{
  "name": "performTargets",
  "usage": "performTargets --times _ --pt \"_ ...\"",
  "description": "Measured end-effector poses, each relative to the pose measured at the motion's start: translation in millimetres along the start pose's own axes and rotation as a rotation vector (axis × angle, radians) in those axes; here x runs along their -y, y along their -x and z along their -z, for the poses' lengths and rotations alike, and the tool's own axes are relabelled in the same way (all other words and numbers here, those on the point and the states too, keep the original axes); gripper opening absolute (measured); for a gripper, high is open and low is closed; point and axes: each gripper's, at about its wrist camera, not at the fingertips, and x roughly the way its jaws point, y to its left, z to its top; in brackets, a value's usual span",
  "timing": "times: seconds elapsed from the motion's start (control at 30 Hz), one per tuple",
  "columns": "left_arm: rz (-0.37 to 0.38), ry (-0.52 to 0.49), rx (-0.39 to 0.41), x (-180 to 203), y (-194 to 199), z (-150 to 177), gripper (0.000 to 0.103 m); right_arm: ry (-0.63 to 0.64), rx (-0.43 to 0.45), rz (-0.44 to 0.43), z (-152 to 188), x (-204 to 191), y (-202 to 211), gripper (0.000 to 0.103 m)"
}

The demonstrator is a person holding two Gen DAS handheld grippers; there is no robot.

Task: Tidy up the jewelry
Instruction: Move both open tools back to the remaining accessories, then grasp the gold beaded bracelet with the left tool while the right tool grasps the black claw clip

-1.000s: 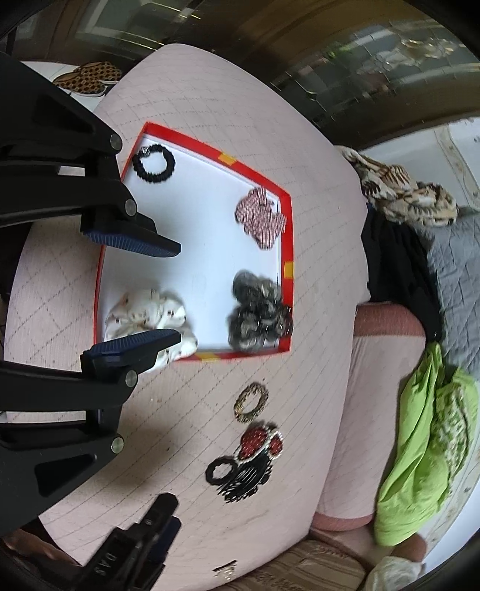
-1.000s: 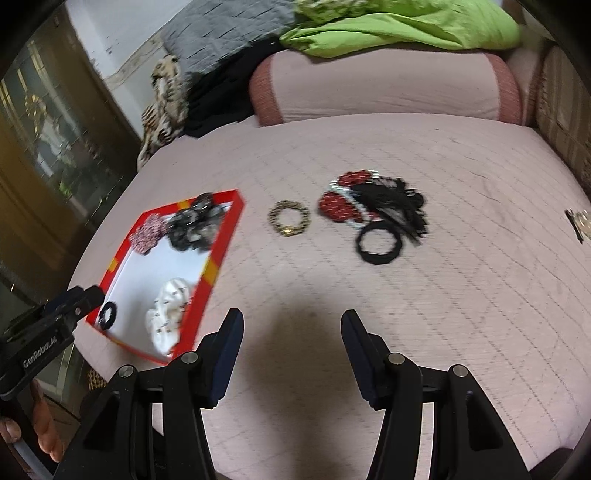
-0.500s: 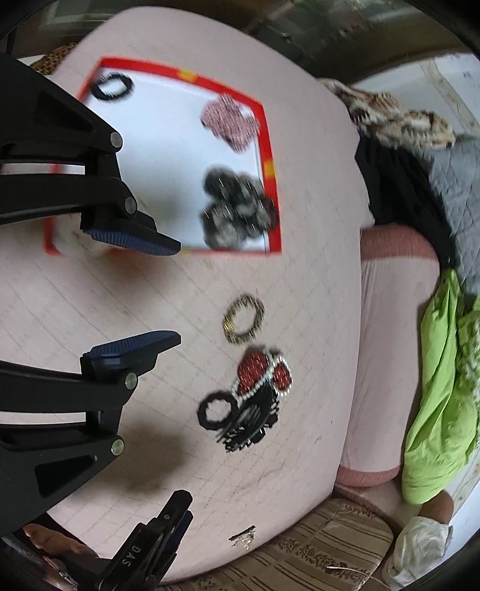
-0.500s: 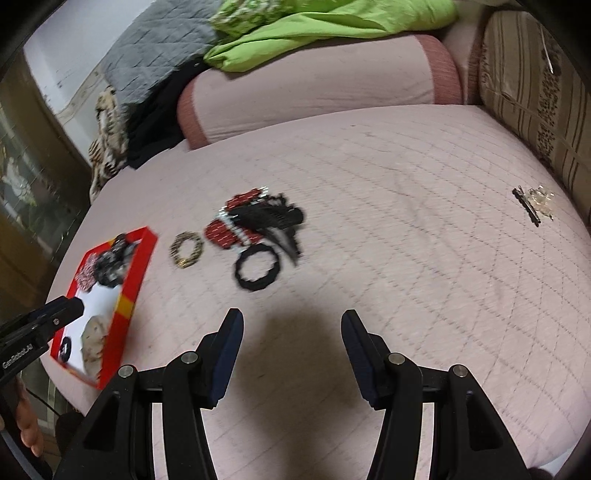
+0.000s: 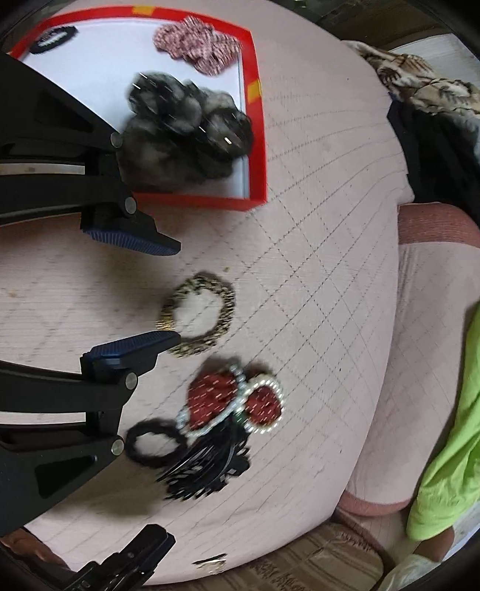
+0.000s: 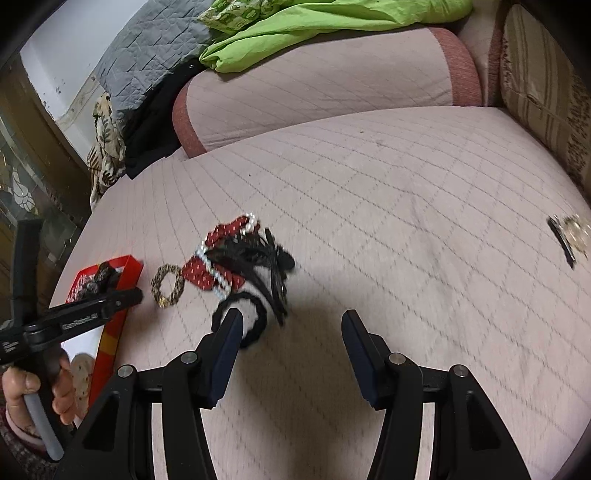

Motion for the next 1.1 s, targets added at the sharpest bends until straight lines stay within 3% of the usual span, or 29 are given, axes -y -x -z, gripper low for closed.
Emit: performTargets --times 0.37,0.43,0.5,0.6,0.77,1.1 --pt "0.015 0.001 -0.031 -3.2 -42.5 -21.0 0.041 0.064 -0.036 0.008 -27.1 -8.8 -50.6 0.064" --pt "0.015 -0.010 -0.026 -1.9 -43.6 -21.8 0.034 0.057 -0.046 0.001 -28.9 -7.8 -56.5 0.041" --pt "0.001 -0.030 -0.021 0.5 -44.2 -20.7 0.009 0.050 -0.063 -0.009 -28.8 -6.6 -60.7 0.021" --pt "0.017 -0.049 -0.023 3.7 -40.8 -18.3 0.006 0.046 -0.068 -0.026 -24.8 -6.7 -59.5 0.010" --pt "0.055 -0.043 -0.028 10.9 -22.6 -0.5 0.006 0.017 -0.055 -0.014 -10.6 -4.0 -37.3 0.010" --pt "0.151 -0.005 0.045 7.8 60.2 49.6 0.006 -0.035 -0.013 -0.002 23.4 8.9 30.8 0.009"
